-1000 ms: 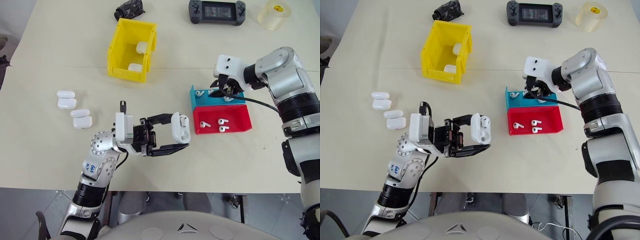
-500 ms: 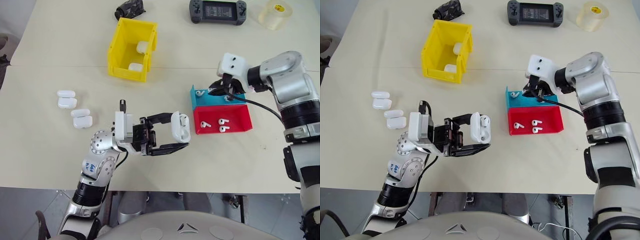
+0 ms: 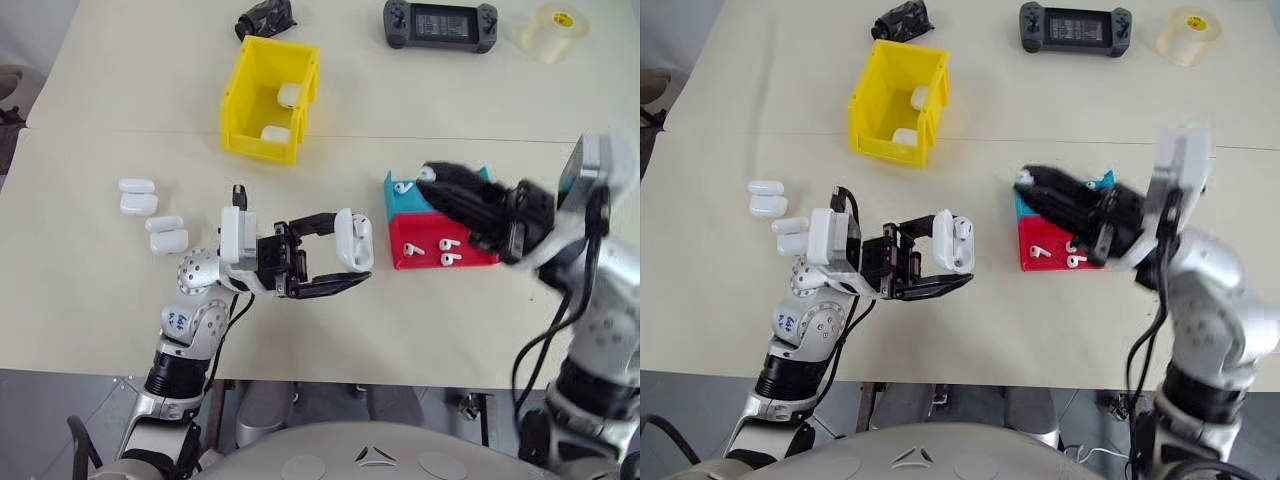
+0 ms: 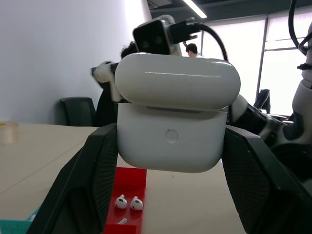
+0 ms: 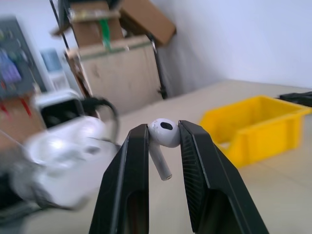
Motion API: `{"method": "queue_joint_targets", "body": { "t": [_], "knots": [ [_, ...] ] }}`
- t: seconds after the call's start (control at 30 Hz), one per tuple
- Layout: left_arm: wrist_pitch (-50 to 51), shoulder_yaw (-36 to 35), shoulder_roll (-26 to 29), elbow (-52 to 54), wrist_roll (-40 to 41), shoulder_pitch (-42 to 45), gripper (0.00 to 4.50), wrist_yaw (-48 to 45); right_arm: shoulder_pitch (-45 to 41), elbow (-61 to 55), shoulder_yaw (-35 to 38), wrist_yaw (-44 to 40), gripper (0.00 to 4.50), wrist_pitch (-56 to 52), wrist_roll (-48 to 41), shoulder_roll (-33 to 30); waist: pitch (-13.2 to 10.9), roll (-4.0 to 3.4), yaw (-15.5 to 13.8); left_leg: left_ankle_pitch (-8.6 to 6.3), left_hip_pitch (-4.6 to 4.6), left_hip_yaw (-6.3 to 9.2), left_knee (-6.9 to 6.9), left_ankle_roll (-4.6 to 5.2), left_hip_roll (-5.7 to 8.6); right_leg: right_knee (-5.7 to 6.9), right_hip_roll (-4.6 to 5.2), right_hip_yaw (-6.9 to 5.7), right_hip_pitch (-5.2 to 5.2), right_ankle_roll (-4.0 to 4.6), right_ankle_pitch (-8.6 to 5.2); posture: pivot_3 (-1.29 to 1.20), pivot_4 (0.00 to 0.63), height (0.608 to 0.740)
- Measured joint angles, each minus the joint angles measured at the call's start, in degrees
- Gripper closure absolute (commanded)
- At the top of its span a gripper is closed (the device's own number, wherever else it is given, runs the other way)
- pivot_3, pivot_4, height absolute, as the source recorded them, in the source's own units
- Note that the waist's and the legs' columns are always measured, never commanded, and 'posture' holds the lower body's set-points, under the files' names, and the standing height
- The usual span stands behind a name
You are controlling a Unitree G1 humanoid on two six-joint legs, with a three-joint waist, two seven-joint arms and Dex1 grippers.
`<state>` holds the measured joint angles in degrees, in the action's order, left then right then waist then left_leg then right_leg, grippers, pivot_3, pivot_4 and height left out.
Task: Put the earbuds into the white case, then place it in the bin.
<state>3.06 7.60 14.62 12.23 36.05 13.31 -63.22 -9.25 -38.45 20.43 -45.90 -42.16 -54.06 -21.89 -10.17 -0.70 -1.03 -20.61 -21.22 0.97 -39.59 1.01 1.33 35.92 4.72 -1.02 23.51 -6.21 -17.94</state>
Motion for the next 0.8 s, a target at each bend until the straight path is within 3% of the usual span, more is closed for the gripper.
{"method": "queue_joint_targets", "body": {
  "t": [0.13, 0.23, 0.8],
  "knots": [
    [1.17, -0.27, 0.10, -2.02, 0.64, 1.12, 1.70, -1.62, 6.68, -7.24, -4.64, 9.08, 3.97, 1.05, -5.48, 5.71, 0.02, 0.02, -0.05, 0.01, 0.02, 0.04, 0.07, -0.02, -0.07, 0.01, -0.08, -0.01, 0.06, 0.03, -0.02, 0.00, 0.150, 0.740],
    [2.14, -0.33, 0.11, -2.19, 0.78, 2.27, 1.70, -2.58, 8.90, -9.09, -7.59, 12.15, 3.97, 2.53, -6.27, 6.23, 0.03, 0.04, -0.02, 0.00, 0.02, 0.02, 0.06, 0.01, 0.00, -0.01, -0.05, 0.02, 0.02, 0.02, -0.01, 0.00, 0.150, 0.740],
    [6.74, -1.41, -1.30, -2.79, 1.56, 4.03, 1.70, -1.43, 15.48, -9.57, -19.51, 15.26, 3.97, 12.10, -3.79, 5.90, 0.03, 0.04, 0.05, -0.01, 0.02, 0.03, 0.07, 0.03, -0.02, -0.03, -0.07, 0.03, 0.02, 0.02, -0.01, 0.00, 0.150, 0.740]
  ]
}}
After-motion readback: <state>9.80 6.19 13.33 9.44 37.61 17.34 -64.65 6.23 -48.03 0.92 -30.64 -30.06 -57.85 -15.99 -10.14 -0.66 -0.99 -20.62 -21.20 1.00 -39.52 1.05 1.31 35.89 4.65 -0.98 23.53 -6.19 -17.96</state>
